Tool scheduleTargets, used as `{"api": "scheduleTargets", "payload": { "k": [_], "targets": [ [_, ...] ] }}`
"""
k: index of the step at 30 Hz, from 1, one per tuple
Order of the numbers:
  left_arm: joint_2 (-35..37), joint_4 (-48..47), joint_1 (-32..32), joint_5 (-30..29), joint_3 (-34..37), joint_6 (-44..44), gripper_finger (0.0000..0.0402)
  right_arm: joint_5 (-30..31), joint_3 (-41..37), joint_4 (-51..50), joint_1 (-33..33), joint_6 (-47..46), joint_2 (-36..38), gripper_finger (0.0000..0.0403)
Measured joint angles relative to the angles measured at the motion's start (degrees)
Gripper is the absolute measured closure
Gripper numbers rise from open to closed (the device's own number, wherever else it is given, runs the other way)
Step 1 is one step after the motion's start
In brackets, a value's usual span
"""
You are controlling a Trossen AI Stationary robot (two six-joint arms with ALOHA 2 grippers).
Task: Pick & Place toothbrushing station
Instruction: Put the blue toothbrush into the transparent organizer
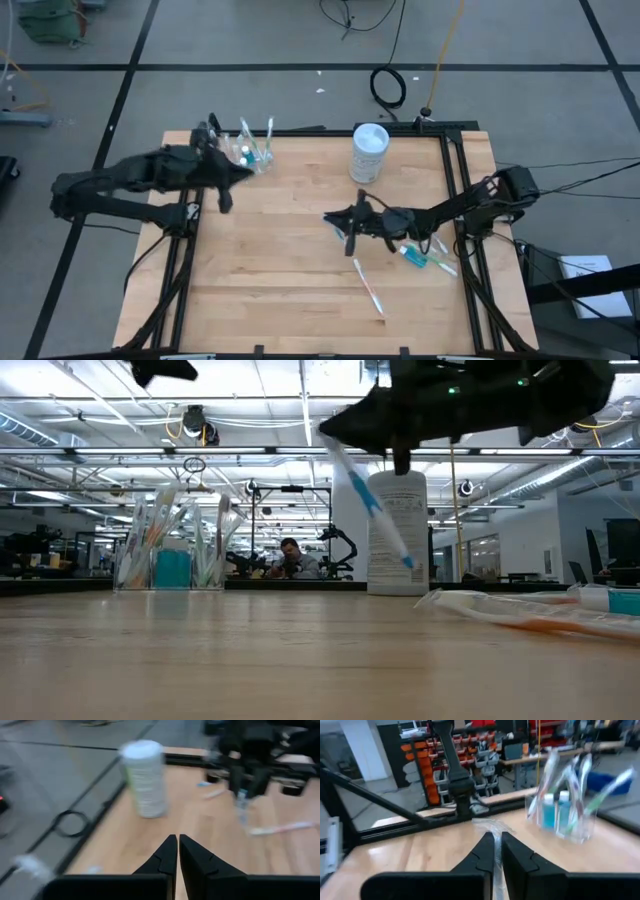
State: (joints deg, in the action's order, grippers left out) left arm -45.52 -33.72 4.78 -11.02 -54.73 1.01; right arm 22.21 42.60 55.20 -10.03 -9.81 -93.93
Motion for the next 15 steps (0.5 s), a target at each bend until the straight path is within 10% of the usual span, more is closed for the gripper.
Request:
{"api": "scheduleTargets", "payload": {
  "k": [15],
  "targets": [
    [-5.6,54.7,-1.2,12.1,35.8,7.3,0.0323,-5.3,12.9,4.0,5.0,11.5,-8.8,0.0388]
  ]
}}
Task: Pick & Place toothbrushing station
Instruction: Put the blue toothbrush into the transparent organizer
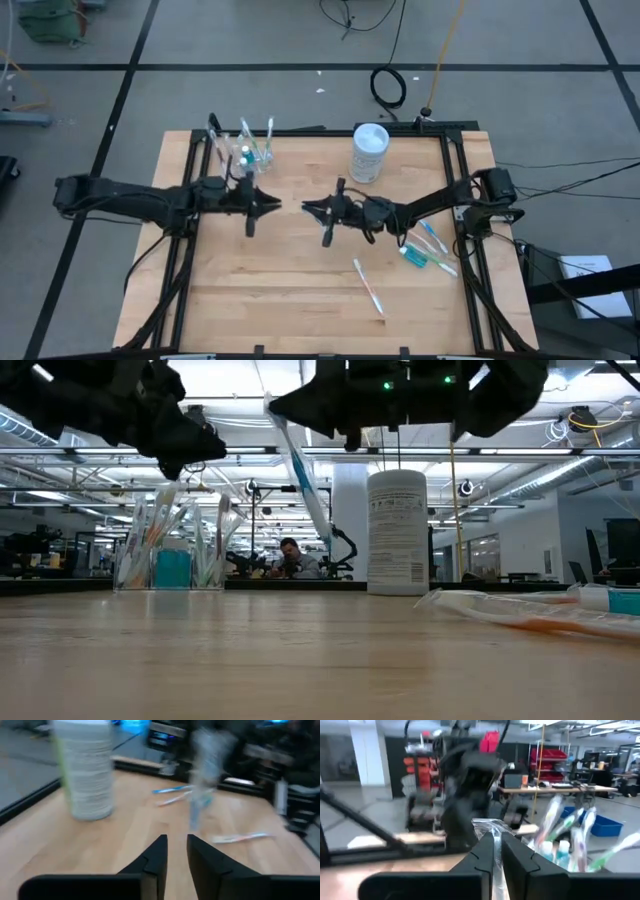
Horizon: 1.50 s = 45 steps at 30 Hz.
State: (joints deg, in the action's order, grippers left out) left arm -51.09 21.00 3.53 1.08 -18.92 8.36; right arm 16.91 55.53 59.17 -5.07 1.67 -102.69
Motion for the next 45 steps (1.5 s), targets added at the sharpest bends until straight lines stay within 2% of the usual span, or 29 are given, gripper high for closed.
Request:
{"api": "scheduleTargets", "payload": {
  "k": [4,8,14,17,21,25,34,40,43,45],
  "targets": [
    [-6.0,6.4,-1.7,1.1,0.7,-2.0,0.0293,-2.4,1.4,0.2,2.3,-1.5,0.1,0.0387],
    [-12.4,17.5,-2.6,1.6,0.5,-4.4,0.0247,-5.8,1.5,0.3,3.4,-2.9,0.1,0.0386],
    [-21.2,23.5,-2.6,3.3,-2.0,-6.9,0.0176,-6.7,1.5,0.8,3.6,-2.8,0.1,0.0386],
    [-24.9,26.0,-2.6,3.2,-4.5,-6.7,0.0156,-6.7,1.5,0.7,3.6,-2.8,0.1,0.0386],
    [-28.6,26.9,-2.4,2.5,-8.5,-6.2,0.0150,-6.7,1.5,0.6,3.6,-2.7,0.1,0.0386],
    [-30.6,26.0,-2.3,1.9,-9.9,-5.4,0.0174,-6.6,1.5,0.6,3.6,-2.6,0.1,0.0385],
    [-30.9,25.5,-2.2,1.2,-9.9,-5.0,0.0310,-6.7,0.1,0.5,3.6,-2.6,0.1,0.0385],
    [-30.8,24.6,-2.0,-0.5,-9.9,-4.7,0.0383,-6.9,-0.2,0.4,3.5,-2.4,0.1,0.0375],
    [-30.8,24.3,-1.5,-0.5,-9.9,-3.3,0.0390,-6.8,-0.3,-0.2,3.5,-2.5,0.1,0.0361],
    [-30.8,23.3,-1.0,-0.5,-9.8,-2.5,0.0378,-6.6,-0.3,-2.2,3.6,-2.5,0.1,0.0350]
  ]
}}
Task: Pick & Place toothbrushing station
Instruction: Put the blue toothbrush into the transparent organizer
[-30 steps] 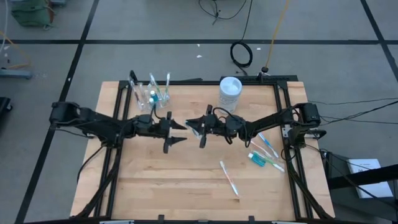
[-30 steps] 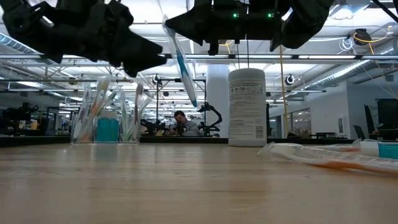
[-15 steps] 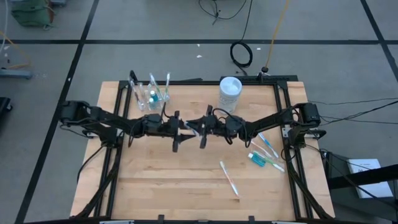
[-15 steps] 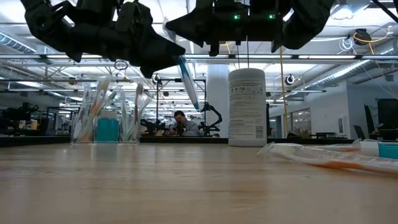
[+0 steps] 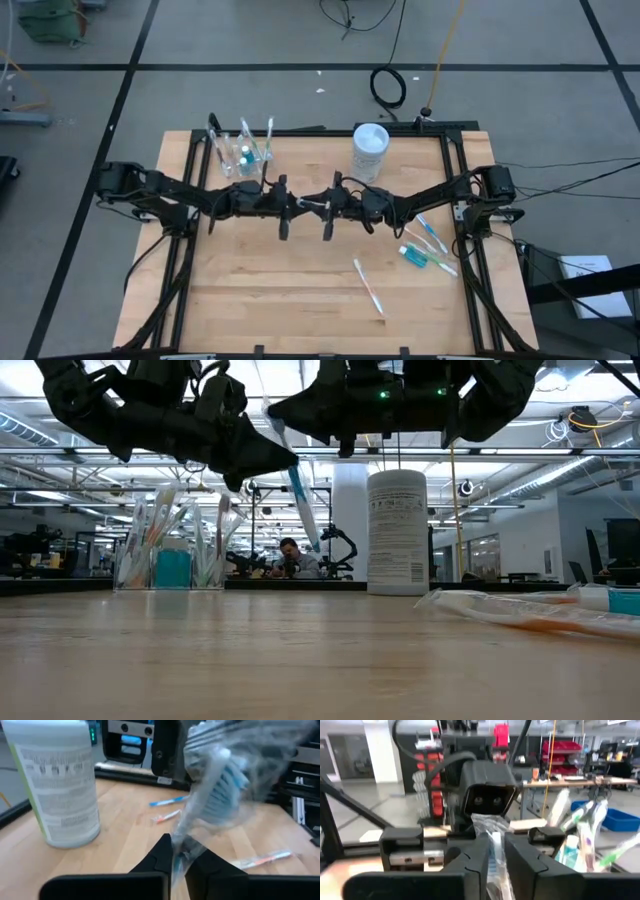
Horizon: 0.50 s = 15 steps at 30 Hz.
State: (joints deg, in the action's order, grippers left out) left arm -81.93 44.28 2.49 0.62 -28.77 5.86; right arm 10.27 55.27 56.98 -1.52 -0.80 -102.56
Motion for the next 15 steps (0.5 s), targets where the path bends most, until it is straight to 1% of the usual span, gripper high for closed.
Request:
{"api": "scheduleTargets", "payload": {
  "k": [3,5,12,13,15],
  "targets": [
    [0.0,-1.4,0.2,-1.5,0.0,1.3,0.0360,0.2,0.0,-3.5,0.0,0.0,0.1,0.0333],
    [0.0,-2.3,0.2,-2.4,0.0,1.3,0.0358,0.3,0.0,-6.0,0.1,0.2,0.9,0.0321],
    [0.0,-4.2,0.2,-7.5,0.0,1.4,0.0391,1.1,0.0,-11.3,0.2,3.1,2.3,0.0280],
    [0.1,-4.6,0.2,-8.4,0.0,1.4,0.0392,2.1,0.0,-12.0,0.2,3.4,2.4,0.0275],
    [0.5,-6.2,0.2,-9.5,0.0,1.9,0.0390,6.1,-0.4,-14.9,0.0,4.3,3.5,0.0266]
  ]
}}
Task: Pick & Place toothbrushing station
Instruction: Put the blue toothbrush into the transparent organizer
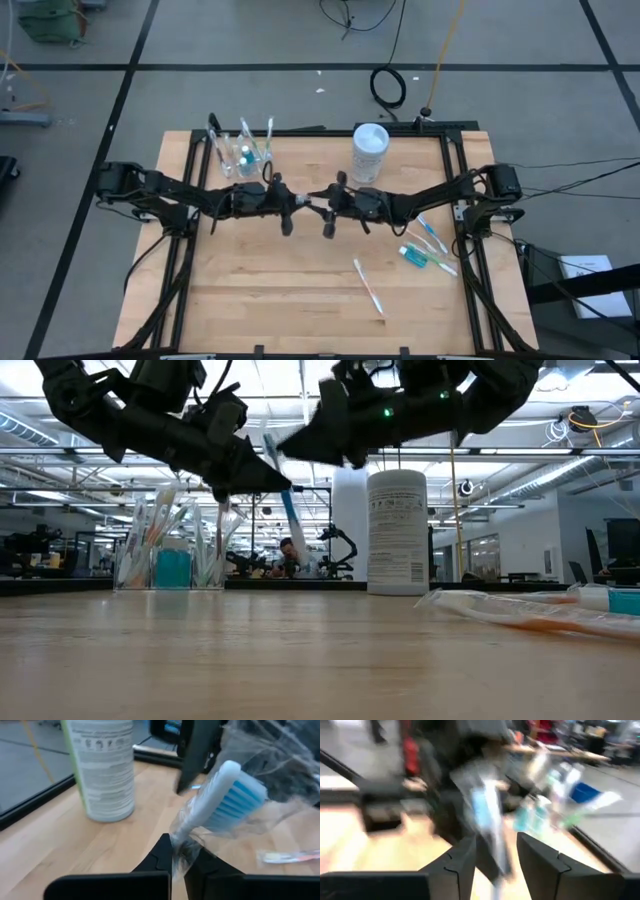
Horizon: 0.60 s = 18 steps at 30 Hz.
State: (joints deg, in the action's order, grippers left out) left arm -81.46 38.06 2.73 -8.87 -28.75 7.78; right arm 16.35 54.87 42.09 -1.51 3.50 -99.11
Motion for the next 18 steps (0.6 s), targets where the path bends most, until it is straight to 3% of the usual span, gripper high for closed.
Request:
{"api": "scheduleTargets", "payload": {
  "k": [5,9,12,18],
  "targets": [
    [3.9,-6.6,0.8,-5.0,0.0,0.3,0.0367,7.6,-0.9,-9.4,-0.8,1.8,3.9,0.0253],
    [10.6,-13.6,1.8,-13.9,0.0,-0.6,0.0372,7.6,-1.7,-17.1,-1.2,0.6,5.9,0.0250],
    [16.9,-18.5,2.8,-20.3,0.0,0.8,0.0384,7.5,-2.3,-17.4,-1.2,1.8,7.0,0.0251],
    [28.8,-31.1,3.2,-22.8,0.0,9.1,0.0384,7.5,-3.6,-20.5,-1.5,1.7,6.9,0.0254]
  ]
}}
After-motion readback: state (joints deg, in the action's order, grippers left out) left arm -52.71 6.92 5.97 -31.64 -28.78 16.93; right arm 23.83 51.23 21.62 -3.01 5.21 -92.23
